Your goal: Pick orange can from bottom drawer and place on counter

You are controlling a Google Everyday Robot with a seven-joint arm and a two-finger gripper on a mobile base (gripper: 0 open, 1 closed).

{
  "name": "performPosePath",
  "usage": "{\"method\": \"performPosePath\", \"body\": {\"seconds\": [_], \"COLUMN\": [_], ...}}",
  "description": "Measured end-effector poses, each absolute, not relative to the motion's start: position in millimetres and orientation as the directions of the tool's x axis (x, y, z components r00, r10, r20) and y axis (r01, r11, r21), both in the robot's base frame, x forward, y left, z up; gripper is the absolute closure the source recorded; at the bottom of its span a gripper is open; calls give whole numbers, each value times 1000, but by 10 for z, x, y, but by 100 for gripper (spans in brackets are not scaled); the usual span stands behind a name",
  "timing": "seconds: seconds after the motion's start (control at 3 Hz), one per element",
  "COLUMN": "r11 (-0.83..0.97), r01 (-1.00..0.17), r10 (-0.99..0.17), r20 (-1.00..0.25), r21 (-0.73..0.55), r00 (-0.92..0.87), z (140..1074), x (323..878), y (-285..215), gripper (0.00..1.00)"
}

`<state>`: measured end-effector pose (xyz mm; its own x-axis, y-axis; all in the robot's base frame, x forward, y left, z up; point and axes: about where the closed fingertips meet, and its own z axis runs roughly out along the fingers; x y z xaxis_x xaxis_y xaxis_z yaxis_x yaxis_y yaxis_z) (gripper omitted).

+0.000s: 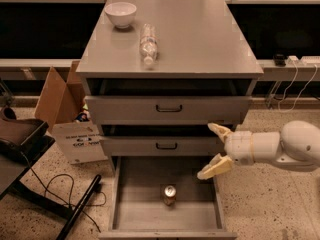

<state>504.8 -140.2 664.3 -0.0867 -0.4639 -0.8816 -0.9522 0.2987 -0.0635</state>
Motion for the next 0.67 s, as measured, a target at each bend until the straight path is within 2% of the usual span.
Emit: {"method": "performPosePath", "body": {"seconds": [0.67], "r11": [282], "r01": [-959], "r10": [-435], "r20": [-895], "r21": [-27], "r00": [-103], "z": [6322], "x": [5009], "y": [-1352], "gripper": [0]}}
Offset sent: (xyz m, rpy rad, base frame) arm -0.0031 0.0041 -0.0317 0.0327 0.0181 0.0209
